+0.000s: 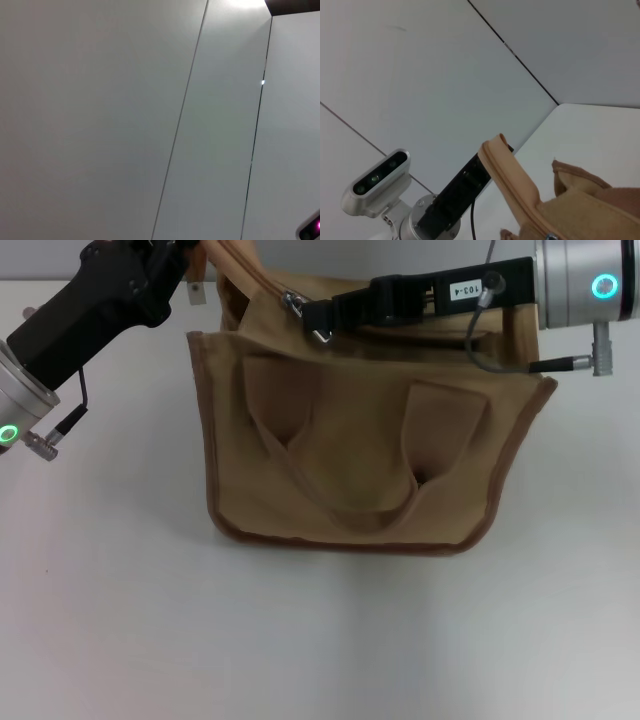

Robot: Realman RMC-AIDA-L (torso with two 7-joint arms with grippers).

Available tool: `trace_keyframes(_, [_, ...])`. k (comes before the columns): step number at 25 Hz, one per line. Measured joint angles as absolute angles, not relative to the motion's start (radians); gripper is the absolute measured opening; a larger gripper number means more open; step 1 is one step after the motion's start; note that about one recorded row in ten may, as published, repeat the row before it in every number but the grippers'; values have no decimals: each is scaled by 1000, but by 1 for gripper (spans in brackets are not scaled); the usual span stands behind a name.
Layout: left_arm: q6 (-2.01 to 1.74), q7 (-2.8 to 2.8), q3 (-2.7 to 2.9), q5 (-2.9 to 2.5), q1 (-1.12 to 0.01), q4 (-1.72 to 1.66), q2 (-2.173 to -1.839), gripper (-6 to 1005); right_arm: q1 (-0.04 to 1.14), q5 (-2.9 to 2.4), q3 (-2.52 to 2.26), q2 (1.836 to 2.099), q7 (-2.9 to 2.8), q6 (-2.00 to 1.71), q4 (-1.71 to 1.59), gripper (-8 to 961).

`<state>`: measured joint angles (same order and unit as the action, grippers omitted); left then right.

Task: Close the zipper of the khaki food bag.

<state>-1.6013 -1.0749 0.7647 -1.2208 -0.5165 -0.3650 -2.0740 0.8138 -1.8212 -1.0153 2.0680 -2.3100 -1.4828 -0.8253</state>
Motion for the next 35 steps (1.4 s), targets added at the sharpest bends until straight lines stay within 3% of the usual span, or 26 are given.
trace_keyframes(16, [-1578, -1075, 760, -1220, -512, -351, -2075, 21, 742, -1818, -956, 2064, -2285, -1552, -864, 8])
trace_keyframes(35, [-1545, -1075, 758, -1202, -511, -350, -2074, 34, 646, -1818, -809, 2024, -2205, -1680, -871, 8])
